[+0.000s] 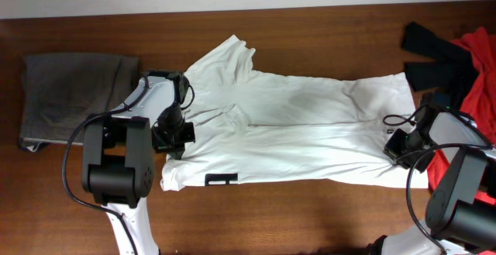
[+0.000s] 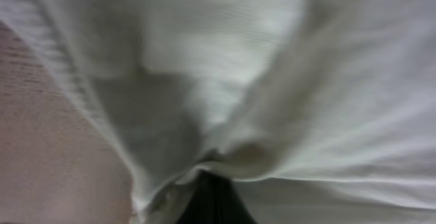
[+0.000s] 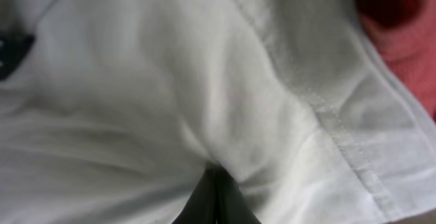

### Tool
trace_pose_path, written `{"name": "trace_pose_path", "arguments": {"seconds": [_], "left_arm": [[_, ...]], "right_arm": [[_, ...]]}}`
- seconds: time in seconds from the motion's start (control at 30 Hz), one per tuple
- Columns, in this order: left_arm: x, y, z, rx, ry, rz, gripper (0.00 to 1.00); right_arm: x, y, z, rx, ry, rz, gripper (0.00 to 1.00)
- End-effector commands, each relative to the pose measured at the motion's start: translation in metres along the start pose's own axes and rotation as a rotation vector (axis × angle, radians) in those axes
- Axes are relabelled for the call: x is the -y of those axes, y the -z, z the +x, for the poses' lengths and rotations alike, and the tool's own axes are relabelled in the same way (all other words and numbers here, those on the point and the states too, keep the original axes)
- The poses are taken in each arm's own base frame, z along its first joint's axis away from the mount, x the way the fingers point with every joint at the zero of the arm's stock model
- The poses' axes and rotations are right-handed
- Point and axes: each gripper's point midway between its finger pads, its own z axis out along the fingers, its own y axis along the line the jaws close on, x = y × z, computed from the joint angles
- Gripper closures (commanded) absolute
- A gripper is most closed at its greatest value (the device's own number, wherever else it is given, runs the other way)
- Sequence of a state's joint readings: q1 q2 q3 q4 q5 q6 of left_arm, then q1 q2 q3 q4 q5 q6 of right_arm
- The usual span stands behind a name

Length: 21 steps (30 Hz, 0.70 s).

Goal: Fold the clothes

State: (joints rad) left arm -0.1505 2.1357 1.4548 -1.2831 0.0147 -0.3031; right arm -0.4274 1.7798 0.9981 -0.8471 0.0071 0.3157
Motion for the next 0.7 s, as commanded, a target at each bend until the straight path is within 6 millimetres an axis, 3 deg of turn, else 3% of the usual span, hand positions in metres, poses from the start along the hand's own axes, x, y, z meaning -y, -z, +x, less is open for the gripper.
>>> {"name": "trace_pose_path", "arguments": {"seconds": [0.0, 0.1, 0.3, 0.4, 0.5, 0.53, 0.63, 0.67], "left_arm": [[-0.004, 0.010, 0.001, 0.036, 0.000, -0.012, 1.00], [-0.002, 0.045, -0.004, 0.148, 0.022, 0.025, 1.00], [0.013, 0.150, -0.017, 0.488, -0.019, 0.132, 1.00], [0.025, 0.190, -0.028, 0.635, -0.064, 0.171, 1.00], [0.046, 0.204, -0.041, 0.705, -0.109, 0.254, 1.00], [0.053, 0.206, -0.044, 0.715, -0.134, 0.277, 1.00], [0.068, 0.202, -0.063, 0.739, -0.175, 0.301, 1.00], [0.072, 0.198, -0.072, 0.744, -0.177, 0.302, 1.00]], "right_arm": [[0.021, -0.012, 0.011, -0.071, -0.027, 0.098, 0.95], [0.011, 0.009, 0.000, -0.045, -0.011, 0.082, 0.86], [-0.034, 0.069, -0.027, 0.047, 0.071, -0.047, 0.62], [-0.055, 0.102, -0.037, 0.096, 0.131, -0.087, 0.53], [-0.070, 0.132, -0.046, 0.151, 0.199, -0.106, 0.33], [-0.072, 0.140, -0.049, 0.169, 0.207, -0.111, 0.30], [-0.076, 0.159, -0.057, 0.211, 0.206, -0.126, 0.18], [-0.077, 0.162, -0.059, 0.221, 0.207, -0.129, 0.07]]}}
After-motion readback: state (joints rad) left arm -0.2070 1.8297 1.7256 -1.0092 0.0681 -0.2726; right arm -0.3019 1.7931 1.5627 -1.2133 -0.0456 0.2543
